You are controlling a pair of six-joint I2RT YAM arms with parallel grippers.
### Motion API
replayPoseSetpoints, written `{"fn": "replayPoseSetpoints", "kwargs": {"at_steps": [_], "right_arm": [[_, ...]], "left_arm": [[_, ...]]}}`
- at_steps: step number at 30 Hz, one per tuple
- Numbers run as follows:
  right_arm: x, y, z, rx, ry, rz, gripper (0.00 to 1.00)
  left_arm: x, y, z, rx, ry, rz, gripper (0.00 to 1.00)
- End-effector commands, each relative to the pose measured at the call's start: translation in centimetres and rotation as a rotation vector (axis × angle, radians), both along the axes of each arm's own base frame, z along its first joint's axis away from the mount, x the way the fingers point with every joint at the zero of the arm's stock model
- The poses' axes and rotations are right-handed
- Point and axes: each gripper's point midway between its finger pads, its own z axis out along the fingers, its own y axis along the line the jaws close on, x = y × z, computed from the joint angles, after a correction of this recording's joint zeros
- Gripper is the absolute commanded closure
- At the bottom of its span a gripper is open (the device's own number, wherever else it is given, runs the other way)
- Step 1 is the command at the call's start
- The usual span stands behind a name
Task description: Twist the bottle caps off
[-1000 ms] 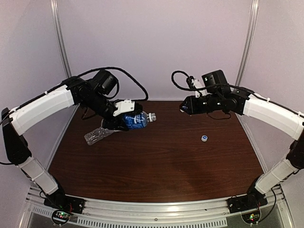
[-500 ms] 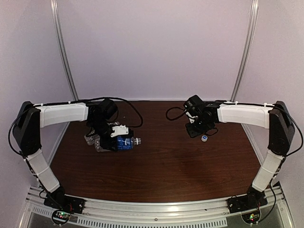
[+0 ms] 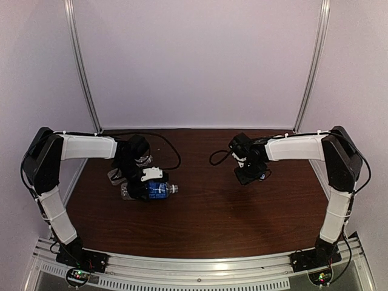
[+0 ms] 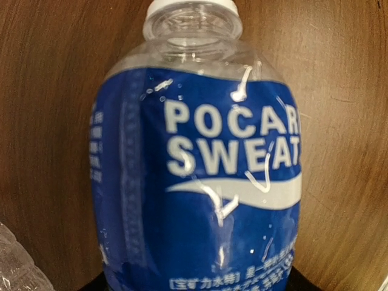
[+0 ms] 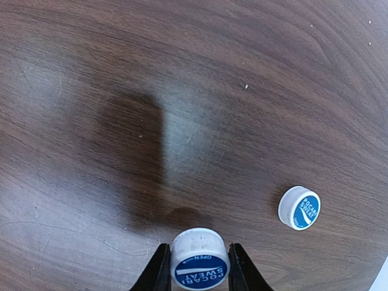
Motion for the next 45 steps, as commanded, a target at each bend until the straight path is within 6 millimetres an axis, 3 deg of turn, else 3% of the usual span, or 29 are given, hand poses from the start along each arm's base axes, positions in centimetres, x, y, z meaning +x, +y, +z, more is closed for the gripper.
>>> {"fn": "replayPoseSetpoints", "kwargs": {"at_steps": [1, 8, 10, 20, 27, 32, 36, 41, 45], "right_arm": [[0.0, -0.3, -1.9, -0.021, 0.033, 0.001, 0.97], [-0.5, -0.6, -3.5, -0.045, 0.073, 0.002, 0.89], [-0.6, -0.7, -3.9, -0.051, 0.083, 0.003, 0.84], [-0.9, -0.6, -4.2, -0.049, 0.103, 0.012, 0.47], [-0.9, -0.1, -3.6, -0.025, 0.101, 0.021, 0.32], [-0.1, 0.6, -1.4, 0.015, 0.057, 0.036, 0.2], [0.7, 2.0, 1.4, 0.097, -0.006, 0.063, 0.13], [1.9, 4.2, 6.4, 0.26, -0.115, 0.096, 0.1], [3.0, 4.0, 10.4, 0.389, -0.212, 0.069, 0.1]], "left_arm": [[0.1, -0.5, -0.2, -0.031, -0.001, -0.019, 0.31], [-0.5, -0.2, -0.9, -0.016, 0.024, -0.03, 0.24], [-0.6, -0.2, -1.0, -0.016, 0.028, -0.03, 0.18], [-0.2, -0.4, -0.5, -0.018, 0.017, -0.041, 0.16], [0.3, -0.6, 0.1, -0.024, 0.004, -0.045, 0.15], [0.7, -1.2, 1.5, -0.05, -0.009, -0.059, 0.14], [0.6, -1.8, 2.9, -0.086, -0.013, -0.073, 0.13], [-0.3, -2.4, 5.0, -0.148, -0.013, -0.113, 0.13], [-0.5, -3.3, 7.9, -0.216, -0.038, -0.136, 0.12]]}}
